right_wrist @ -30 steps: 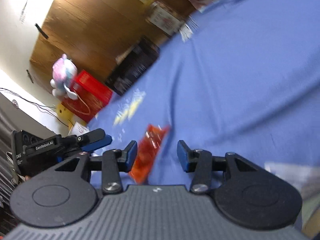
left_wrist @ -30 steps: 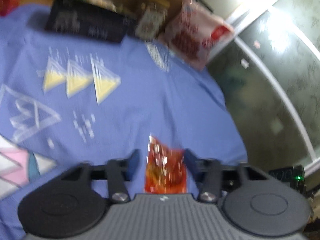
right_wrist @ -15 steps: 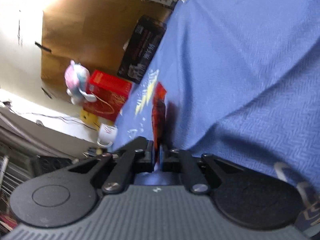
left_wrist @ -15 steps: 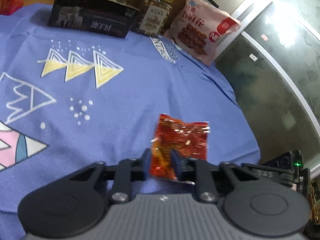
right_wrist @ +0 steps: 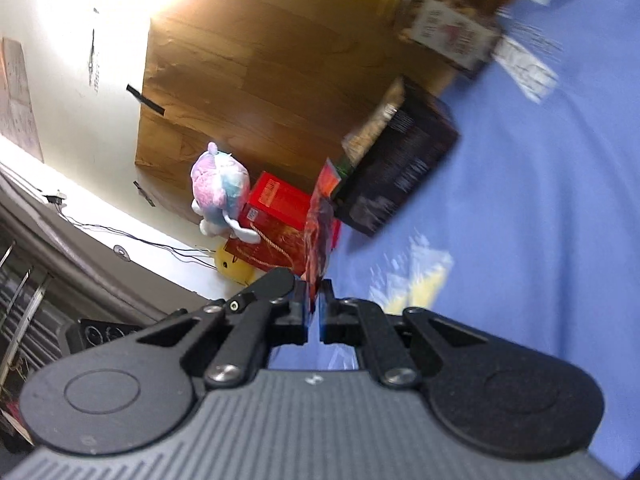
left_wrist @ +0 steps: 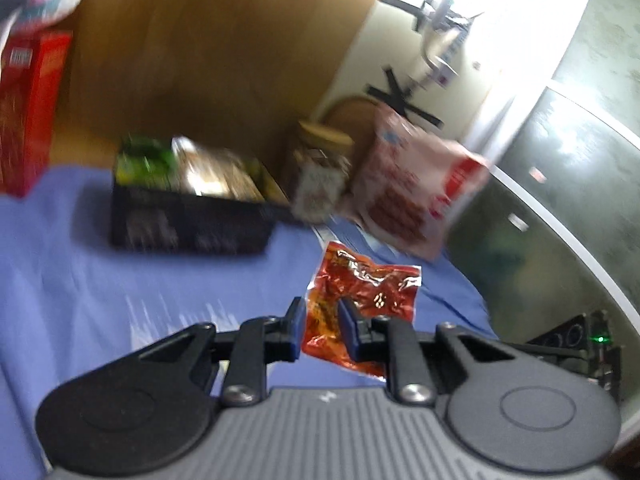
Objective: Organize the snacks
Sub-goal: 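Carry the packet into the black tin and open the left gripper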
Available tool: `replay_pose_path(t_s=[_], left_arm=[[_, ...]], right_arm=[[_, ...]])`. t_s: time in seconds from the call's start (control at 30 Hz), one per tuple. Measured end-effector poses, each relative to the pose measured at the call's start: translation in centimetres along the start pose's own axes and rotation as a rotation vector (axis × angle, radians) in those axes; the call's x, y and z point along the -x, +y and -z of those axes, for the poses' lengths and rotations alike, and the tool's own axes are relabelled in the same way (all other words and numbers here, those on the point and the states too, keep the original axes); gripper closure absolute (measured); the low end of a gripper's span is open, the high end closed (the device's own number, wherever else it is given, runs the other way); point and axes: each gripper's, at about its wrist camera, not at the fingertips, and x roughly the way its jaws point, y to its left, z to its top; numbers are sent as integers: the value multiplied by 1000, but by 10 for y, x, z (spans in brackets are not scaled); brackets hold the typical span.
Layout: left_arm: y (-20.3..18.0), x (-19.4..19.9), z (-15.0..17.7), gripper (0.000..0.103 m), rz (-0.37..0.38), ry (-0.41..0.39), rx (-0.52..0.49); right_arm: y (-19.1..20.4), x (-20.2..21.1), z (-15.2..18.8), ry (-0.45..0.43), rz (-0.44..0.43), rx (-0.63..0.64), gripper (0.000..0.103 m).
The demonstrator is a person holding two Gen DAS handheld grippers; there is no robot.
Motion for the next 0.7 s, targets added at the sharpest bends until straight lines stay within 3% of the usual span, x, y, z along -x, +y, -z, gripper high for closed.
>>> replay_pose_path(t_s=[0.17,0.33,0.5,0.57,0.67,0.7], left_arm=[[43,-31,-57,85,-73,-55,22],[78,-76,-102,85,-143,-63,42],[93,-125,-114,84,-211,-17,23],[94,-140,-114,81,-246,1,9],[91,-147,-110,79,-279,5,-8],[91,-144,-109,76,-286,-4,-11]], right_arm=[[4,-67,-57,50,-18,62,96],[7,-125,-103,80,25,173,96],[-10,-159,-123,107,137,240,95],[-15,-168,-124,119,221,289,93],[-9,-163,-120,53,368,424,83],[-8,-158,-119,32,390,438,69]])
